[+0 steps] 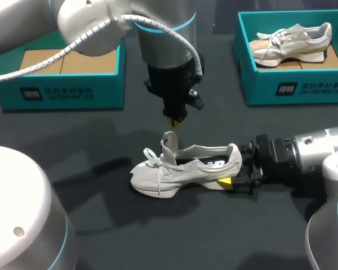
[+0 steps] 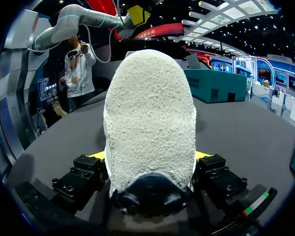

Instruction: Take the shoe out of the shoebox, open the shoe tongue, remove and reinsert the insole, then place the shoe into the shoebox

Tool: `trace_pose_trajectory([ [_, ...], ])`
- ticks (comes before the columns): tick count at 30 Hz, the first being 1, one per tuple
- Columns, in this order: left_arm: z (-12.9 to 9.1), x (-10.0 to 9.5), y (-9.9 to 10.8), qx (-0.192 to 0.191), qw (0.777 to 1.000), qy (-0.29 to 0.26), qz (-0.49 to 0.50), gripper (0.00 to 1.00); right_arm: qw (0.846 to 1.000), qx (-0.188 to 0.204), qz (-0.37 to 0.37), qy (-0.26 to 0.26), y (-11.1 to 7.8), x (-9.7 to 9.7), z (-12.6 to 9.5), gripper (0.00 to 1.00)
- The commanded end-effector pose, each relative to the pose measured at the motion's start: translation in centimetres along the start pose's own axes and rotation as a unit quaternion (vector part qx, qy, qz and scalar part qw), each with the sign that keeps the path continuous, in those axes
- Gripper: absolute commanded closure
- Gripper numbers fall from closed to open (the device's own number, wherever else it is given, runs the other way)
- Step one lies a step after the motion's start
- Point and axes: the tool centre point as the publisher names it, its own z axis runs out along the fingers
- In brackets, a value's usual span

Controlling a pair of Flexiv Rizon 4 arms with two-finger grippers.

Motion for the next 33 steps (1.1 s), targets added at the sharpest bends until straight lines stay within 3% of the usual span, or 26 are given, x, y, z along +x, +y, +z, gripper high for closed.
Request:
trace_pose_trajectory([
  [1, 0.2, -0.3, -0.6, -0.035, 0.976, 0.043, 0.21, 1.0, 1.0, 0.001, 0.0, 0.0, 0.0, 0.1, 0.1, 1.0],
  [7, 0.3, 0.1, -0.3, -0.008, 0.956, 0.069, 0.284, 1.0, 1.0, 0.001, 0.0, 0.0, 0.0, 0.1, 0.1, 1.0],
  [11, 1.7, 1.3, -0.5, 0.008, 0.94, 0.086, 0.329, 1.0, 1.0, 0.001, 0.0, 0.0, 0.0, 0.1, 0.1, 1.0],
  [13, 3.1, 1.5, -0.7, 0.059, 0.916, 0.114, 0.381, 1.0, 1.0, 0.001, 0.0, 0.0, 0.0, 0.1, 0.1, 1.0],
  [29, 3.1, 1.5, -0.7, 0.059, 0.916, 0.114, 0.381, 1.0, 1.0, 0.001, 0.0, 0.0, 0.0, 0.1, 0.1, 1.0],
  [30, 3.6, 1.8, -0.8, 0.065, 0.915, 0.094, 0.387, 1.0, 1.0, 0.001, 0.0, 0.0, 0.0, 0.1, 0.1, 1.0],
  [33, 4.4, 2.5, -1.0, 0.06, 0.909, 0.101, 0.399, 1.0, 1.0, 0.001, 0.0, 0.0, 0.0, 0.1, 0.1, 1.0],
])
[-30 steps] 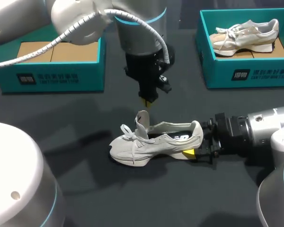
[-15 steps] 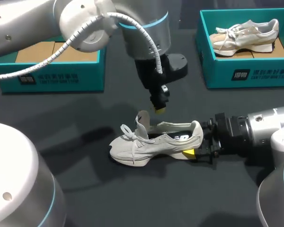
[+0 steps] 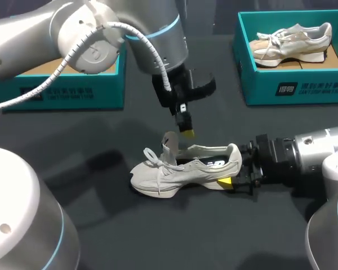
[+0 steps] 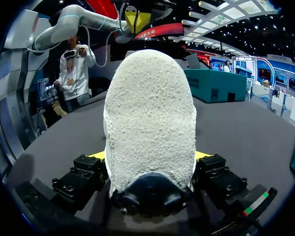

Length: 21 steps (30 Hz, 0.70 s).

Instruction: Take the shoe out of the shoebox, open the shoe tongue, remove and reinsert the insole, then place the shoe into the shoebox

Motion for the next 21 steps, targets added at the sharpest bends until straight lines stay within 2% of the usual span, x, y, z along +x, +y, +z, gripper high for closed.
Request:
trace_pose_trajectory([
  [1, 1.6, 0.6, -0.5, -0.001, 1.0, 0.0, 0.007, 1.0, 1.0, 0.001, 0.0, 0.0, 0.0, 0.1, 0.1, 1.0],
  [7, 4.4, 0.3, -1.5, -0.028, 0.999, 0.0, 0.018, 1.0, 1.0, 0.001, 0.0, 0.0, 0.0, 0.1, 0.1, 1.0],
  [13, 7.0, -0.7, -2.4, -0.021, 1.0, 0.0, 0.02, 1.0, 1.0, 0.001, 0.0, 0.0, 0.0, 0.1, 0.1, 1.0],
  [21, 9.9, -1.2, -3.5, -0.041, 0.999, -0.009, 0.022, 1.0, 1.0, 0.001, 0.0, 0.0, 0.0, 0.1, 0.1, 1.0],
])
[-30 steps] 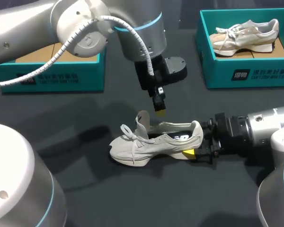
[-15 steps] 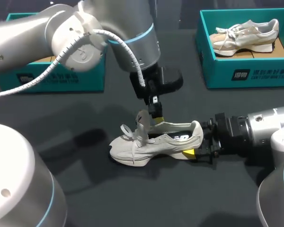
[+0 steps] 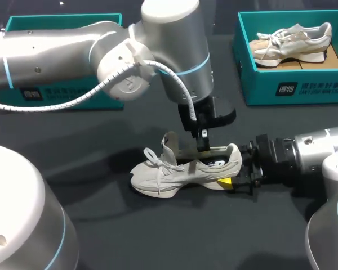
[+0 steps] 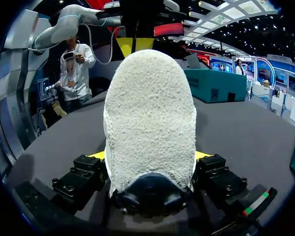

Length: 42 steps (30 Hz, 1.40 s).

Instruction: Take the shoe out of the shoebox, open the shoe tongue, remove and reinsert the insole, then place the shoe into the shoebox

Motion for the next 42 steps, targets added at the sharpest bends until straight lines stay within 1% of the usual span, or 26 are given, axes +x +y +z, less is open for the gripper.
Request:
trace_pose_trajectory([
  [1, 2.0, -0.4, -1.1, -0.018, 1.0, 0.005, 0.0, 1.0, 1.0, 0.001, 0.0, 0.0, 0.0, 0.1, 0.1, 1.0],
  [5, 3.1, -0.7, -0.7, -0.029, 0.999, 0.012, -0.01, 1.0, 1.0, 0.001, 0.0, 0.0, 0.0, 0.1, 0.1, 1.0],
  [13, 4.1, -1.4, 1.1, -0.04, 0.998, 0.038, -0.031, 1.0, 1.0, 0.001, 0.0, 0.0, 0.0, 0.1, 0.1, 1.0],
  [20, 4.4, -0.5, 3.5, -0.056, 0.997, 0.04, -0.015, 1.0, 1.0, 0.001, 0.0, 0.0, 0.0, 0.1, 0.1, 1.0],
  [24, 4.9, 0.0, 4.8, -0.065, 0.997, 0.045, 0.002, 1.0, 1.0, 0.001, 0.0, 0.0, 0.0, 0.1, 0.1, 1.0],
  [30, 5.4, 0.1, 5.6, -0.069, 0.996, 0.049, 0.004, 1.0, 1.0, 0.001, 0.0, 0.0, 0.0, 0.1, 0.1, 1.0],
  [31, 5.4, 0.2, 5.6, -0.07, 0.996, 0.05, 0.008, 0.96, 1.0, 0.001, 0.0, 0.0, 0.0, 0.1, 0.1, 1.0],
  [35, 5.5, 0.5, 5.4, -0.069, 0.997, 0.039, 0.021, 0.65, 1.0, 0.001, 0.0, 0.0, 0.0, 0.1, 0.1, 1.0],
  [38, 5.8, 0.7, 4.9, -0.071, 0.997, 0.029, 0.029, 0.58, 1.0, 0.001, 0.0, 0.0, 0.0, 0.1, 0.1, 1.0],
  [42, 6.9, 0.8, 4.5, -0.076, 0.996, 0.006, 0.04, 0.56, 1.0, 0.001, 0.0, 0.0, 0.0, 0.1, 0.1, 1.0],
])
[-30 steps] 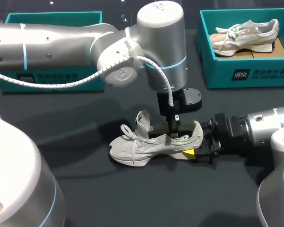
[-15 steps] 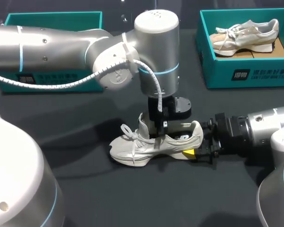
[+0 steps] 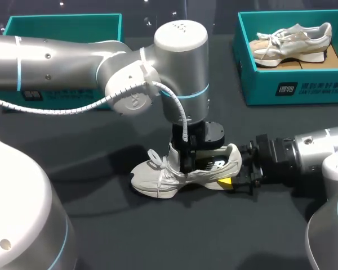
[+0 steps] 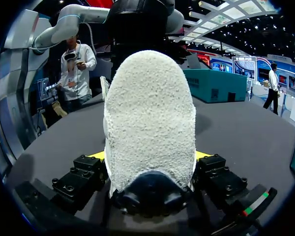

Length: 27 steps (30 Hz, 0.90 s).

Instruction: Take the shoe out of the shoebox, open the shoe tongue, remove and reinsert the insole, then place the shoe into the shoebox

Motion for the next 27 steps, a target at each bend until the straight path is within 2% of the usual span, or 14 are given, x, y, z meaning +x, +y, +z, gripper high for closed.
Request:
trace_pose_trajectory([
  [1, 1.3, 0.5, -0.9, -0.01, 1.0, -0.028, 0.004, 0.55, 1.0, 0.001, 0.0, -0.001, 0.0, 0.1, 0.1, 1.0],
  [6, 3.0, -0.4, -1.0, -0.023, 0.996, -0.086, 0.007, 0.52, 1.0, 0.001, 0.0, -0.001, 0.0, 0.1, 0.1, 1.0],
  [11, 3.8, -2.2, -0.9, -0.033, 0.991, -0.128, -0.007, 0.55, 1.0, 0.001, 0.0, -0.001, 0.0, 0.1, 0.1, 1.0],
  [14, 3.7, -3.3, -0.6, -0.035, 0.99, -0.136, -0.023, 0.65, 1.0, 0.001, 0.0, -0.001, 0.0, 0.1, 0.1, 1.0],
  [17, 3.5, -4.3, -0.3, -0.035, 0.989, -0.138, -0.037, 0.83, 1.0, 0.001, 0.0, -0.001, 0.0, 0.1, 0.1, 1.0],
  [19, 3.3, -4.7, 0.0, -0.033, 0.989, -0.14, -0.044, 1.0, 1.0, 0.001, 0.0, -0.001, 0.0, 0.1, 0.1, 1.0],
  [27, 1.9, -5.1, 1.0, -0.004, 0.99, -0.126, -0.068, 1.0, 1.0, 0.001, 0.0, -0.001, 0.0, 0.1, 0.1, 1.0],
])
